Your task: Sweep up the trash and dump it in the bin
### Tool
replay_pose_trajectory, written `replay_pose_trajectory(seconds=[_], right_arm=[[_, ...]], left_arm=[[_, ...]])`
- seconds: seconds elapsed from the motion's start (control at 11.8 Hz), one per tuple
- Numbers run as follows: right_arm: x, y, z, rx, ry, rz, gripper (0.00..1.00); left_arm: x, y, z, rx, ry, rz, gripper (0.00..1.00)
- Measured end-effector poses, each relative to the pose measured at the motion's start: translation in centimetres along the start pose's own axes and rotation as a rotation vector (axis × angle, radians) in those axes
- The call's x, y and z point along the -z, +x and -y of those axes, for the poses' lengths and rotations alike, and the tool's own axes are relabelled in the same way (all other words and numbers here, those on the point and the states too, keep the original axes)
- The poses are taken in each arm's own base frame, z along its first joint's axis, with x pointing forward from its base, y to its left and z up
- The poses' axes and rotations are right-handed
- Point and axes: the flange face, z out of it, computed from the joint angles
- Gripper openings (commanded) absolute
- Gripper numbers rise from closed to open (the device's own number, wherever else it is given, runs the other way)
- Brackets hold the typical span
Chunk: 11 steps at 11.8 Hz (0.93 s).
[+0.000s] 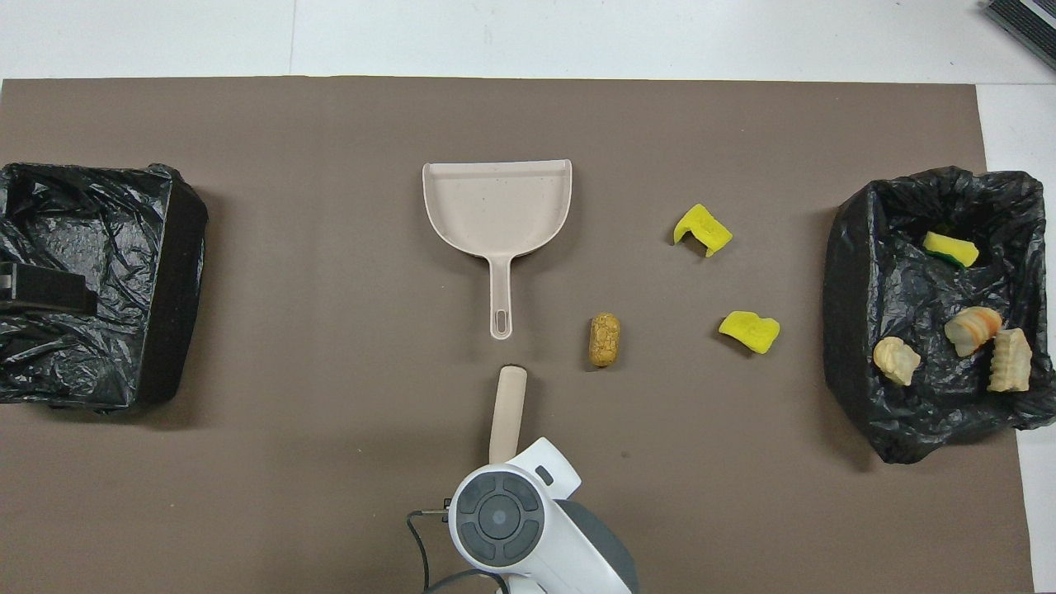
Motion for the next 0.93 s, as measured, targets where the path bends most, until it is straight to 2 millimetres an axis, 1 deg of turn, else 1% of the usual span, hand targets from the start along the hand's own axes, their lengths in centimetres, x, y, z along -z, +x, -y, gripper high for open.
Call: replay_pose_trajectory(seconds=[0.76,0.85,0.93], right_arm=[[-0.12,0.0,0.12,0.001,0.014,-0.012,0.52],[-0.27,-0.2,0.21,0.004,0.012,-0.01,0.51],[-0.46,-0.38,0.3,0.008,0.009,-0.008,0.45]], left_arm=[[-0.1,-0.13,-0.04,-0.001,0.001,0.012,1.0],[-0.1,-0.13,-0.06,-0.001,0.001,0.012,1.0],[-0.1,-0.13,-0.07,-0.002,0.001,0.012,1.0]])
